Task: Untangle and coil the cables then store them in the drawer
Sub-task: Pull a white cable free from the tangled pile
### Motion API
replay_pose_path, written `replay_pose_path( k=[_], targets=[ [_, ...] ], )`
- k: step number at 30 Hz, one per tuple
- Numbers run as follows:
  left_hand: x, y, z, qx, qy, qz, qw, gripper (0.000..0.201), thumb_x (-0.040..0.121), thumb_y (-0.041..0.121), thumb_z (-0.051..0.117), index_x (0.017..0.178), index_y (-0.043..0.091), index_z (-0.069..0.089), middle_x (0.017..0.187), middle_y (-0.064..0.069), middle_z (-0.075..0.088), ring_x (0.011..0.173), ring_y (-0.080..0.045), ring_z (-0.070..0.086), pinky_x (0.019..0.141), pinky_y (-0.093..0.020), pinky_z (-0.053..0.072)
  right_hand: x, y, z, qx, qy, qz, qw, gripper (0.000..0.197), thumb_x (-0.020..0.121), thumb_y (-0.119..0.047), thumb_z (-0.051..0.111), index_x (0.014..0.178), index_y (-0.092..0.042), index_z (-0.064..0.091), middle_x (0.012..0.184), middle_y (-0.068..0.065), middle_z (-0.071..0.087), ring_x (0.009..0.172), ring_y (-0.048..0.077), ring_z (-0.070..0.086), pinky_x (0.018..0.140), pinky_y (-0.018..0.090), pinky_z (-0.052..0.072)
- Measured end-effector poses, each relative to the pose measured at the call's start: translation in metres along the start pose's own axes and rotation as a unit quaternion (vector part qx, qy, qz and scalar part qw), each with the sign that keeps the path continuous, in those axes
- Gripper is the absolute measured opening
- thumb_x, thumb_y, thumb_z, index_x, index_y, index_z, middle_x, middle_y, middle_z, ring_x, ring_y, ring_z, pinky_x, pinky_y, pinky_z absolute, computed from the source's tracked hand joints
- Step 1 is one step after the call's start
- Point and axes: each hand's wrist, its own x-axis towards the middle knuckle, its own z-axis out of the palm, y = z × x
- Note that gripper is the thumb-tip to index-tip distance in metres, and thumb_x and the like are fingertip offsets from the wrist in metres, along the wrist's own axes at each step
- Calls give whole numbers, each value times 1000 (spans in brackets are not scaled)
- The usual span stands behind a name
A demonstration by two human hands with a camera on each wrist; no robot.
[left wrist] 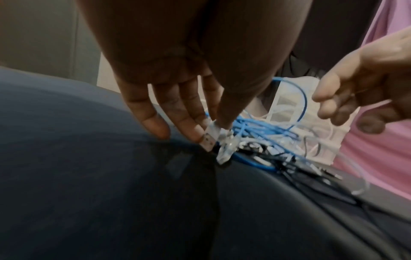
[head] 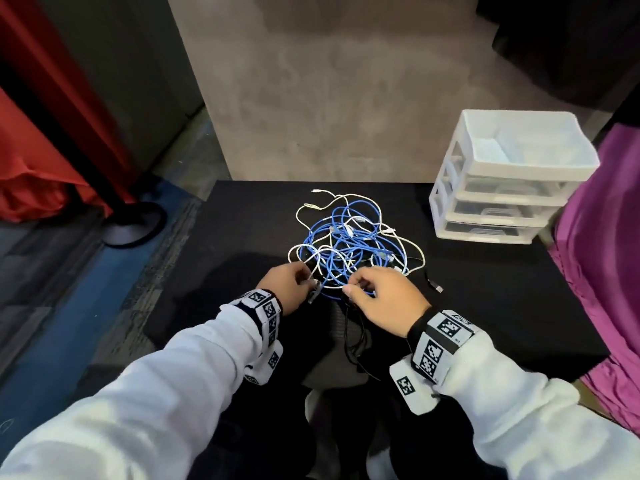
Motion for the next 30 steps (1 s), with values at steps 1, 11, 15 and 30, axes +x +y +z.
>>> replay_pose_path(
  k=[1, 11, 15, 30],
  targets=[
    [0, 2, -2, 0, 0, 8, 1000, 14, 89, 42, 68, 85, 31, 61, 82, 10, 65, 80, -14, 64, 71, -28, 49, 0, -3, -1, 14, 2, -9, 1000, 18, 98, -41, 63, 97, -25, 71, 92, -11, 69, 89, 8, 62, 86, 33, 52],
    [-48, 96, -78, -252, -23, 230, 940, 22, 89, 39, 57, 73, 27, 64, 68, -7, 62, 64, -26, 57, 65, -37, 48, 25, -34, -18, 123, 58, -133, 982, 23, 99, -28, 61, 117, -17, 69, 113, 0, 69, 105, 18, 65, 95, 35, 51],
    [-48, 107, -131, -348, 95, 212, 908, 37, 94, 34, 62, 61, 17, 57, 57, -3, 40, 52, -13, 35, 51, -27, 29, 33, -29, -48, 63, 115, -81, 988, 29, 104, -36, 57, 78, -24, 58, 69, -8, 57, 65, 7, 51, 66, 34, 40],
    [-47, 64, -78, -100, 80, 254, 959, 31, 100, 46, 48, 106, 26, 71, 106, 16, 69, 106, -3, 62, 101, -34, 47, 11, -13, -103, -84, 70, -107, 988, 45, 96, -63, 37, 85, -32, 68, 72, -17, 69, 94, 9, 46, 91, 34, 42]
  ],
)
